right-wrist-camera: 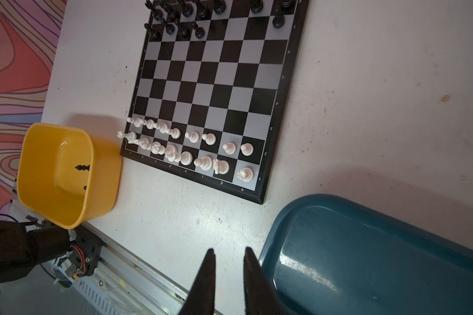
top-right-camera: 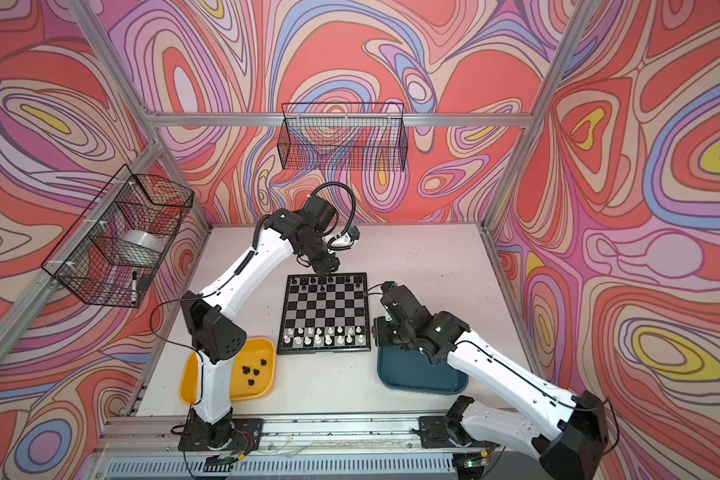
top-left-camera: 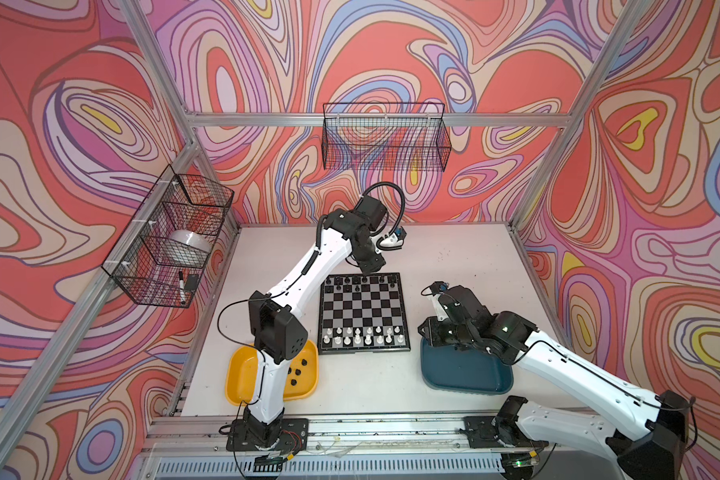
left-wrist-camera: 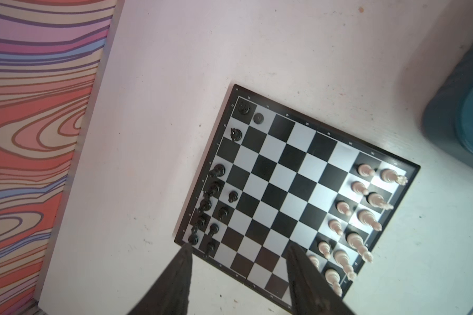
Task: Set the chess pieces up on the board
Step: 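Return the left gripper over the yellow tray while the right gripper shifts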
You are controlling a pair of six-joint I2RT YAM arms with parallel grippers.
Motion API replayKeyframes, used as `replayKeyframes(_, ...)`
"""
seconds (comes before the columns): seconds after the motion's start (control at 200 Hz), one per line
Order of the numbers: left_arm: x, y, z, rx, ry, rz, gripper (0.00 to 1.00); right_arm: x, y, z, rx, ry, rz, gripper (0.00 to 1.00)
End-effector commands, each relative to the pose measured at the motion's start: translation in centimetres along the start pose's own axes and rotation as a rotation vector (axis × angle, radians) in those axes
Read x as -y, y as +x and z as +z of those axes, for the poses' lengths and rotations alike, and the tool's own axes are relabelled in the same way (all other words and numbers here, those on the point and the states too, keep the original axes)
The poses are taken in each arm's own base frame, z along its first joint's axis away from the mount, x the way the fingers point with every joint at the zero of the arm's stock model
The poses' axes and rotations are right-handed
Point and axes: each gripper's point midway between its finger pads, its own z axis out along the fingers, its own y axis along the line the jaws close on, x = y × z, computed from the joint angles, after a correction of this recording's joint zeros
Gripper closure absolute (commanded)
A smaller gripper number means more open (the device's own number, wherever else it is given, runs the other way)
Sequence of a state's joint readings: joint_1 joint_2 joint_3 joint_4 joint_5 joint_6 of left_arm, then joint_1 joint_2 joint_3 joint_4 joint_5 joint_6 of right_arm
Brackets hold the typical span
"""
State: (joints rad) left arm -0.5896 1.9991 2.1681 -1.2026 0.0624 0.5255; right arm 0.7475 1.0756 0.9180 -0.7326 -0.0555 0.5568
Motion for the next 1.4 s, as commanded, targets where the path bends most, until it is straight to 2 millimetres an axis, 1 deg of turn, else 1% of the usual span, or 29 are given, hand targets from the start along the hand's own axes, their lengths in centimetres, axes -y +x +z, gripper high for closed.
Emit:
replayKeyframes(0.0,0.8,3.7,-1.7,-0.067,0.022,-0.049,0.38,-2.4,-1.7,-1.4,0.054,-0.098,-0.053,0.80)
replayKeyframes(0.095,0.8,6.1,-1.7,-0.103,0.016,-0.070,0.38,-3.7,-3.0,-3.1,0.117,-0.151,-0.064,0.79)
replayKeyframes(0.18,1.2,7.8,-1.3,-0.131,0.025,-0.094,0.38,-4.1,-3.8,-4.2,0.138,-0.155,-0.079,0.79)
replayKeyframes(0.255,1.8,9.1,-1.3,-0.143,0.043,-0.116,0.38,-4.0,-3.9,-4.5,0.131,-0.142,-0.086,0.79)
replayKeyframes(0.336,2.1,10.3,-1.9,-0.142,0.048,-0.135,0.38,-4.0,-3.7,-4.4,0.116,-0.140,-0.091,0.79)
replayKeyframes(0.431,2.2,12.4,-2.6,-0.148,0.054,-0.173,0.37,-4.2,-3.7,-4.3,0.121,-0.150,-0.090,0.79)
replayKeyframes(0.566,3.3,15.9,-3.5,-0.173,0.085,-0.194,0.37,-4.1,-3.5,-3.4,0.097,-0.139,-0.084,0.79)
replayKeyframes(0.786,5.8,21.4,-6.3,-0.185,0.128,-0.246,0.37,-3.6,-3.0,-1.4,0.069,-0.123,-0.075,0.79)
replayKeyframes(0.926,7.9,25.2,-6.9,-0.196,0.170,-0.325,0.38,-3.4,-3.5,-0.5,0.083,-0.106,-0.078,0.79)
replayKeyframes(1.002,8.7,27.1,-6.4,-0.204,0.174,-0.361,0.38,-3.5,-3.4,0.3,0.068,-0.107,-0.084,0.79)
replayKeyframes(1.052,9.2,28.5,-5.7,-0.226,0.172,-0.378,0.38,-3.5,-3.3,0.8,0.052,-0.105,-0.091,0.79)
replayKeyframes(1.162,10.1,30.9,-4.2,-0.250,0.185,-0.420,0.39,-3.4,-3.0,1.6,0.029,-0.099,-0.103,0.79)
replayKeyframes(1.237,10.8,32.2,-3.1,-0.265,0.198,-0.435,0.39,-3.4,-3.0,1.8,0.031,-0.099,-0.107,0.79)
replayKeyframes(1.397,10.7,33.6,-1.8,-0.268,0.173,-0.462,0.40,-3.2,-3.1,2.0,0.038,-0.091,-0.109,0.79)
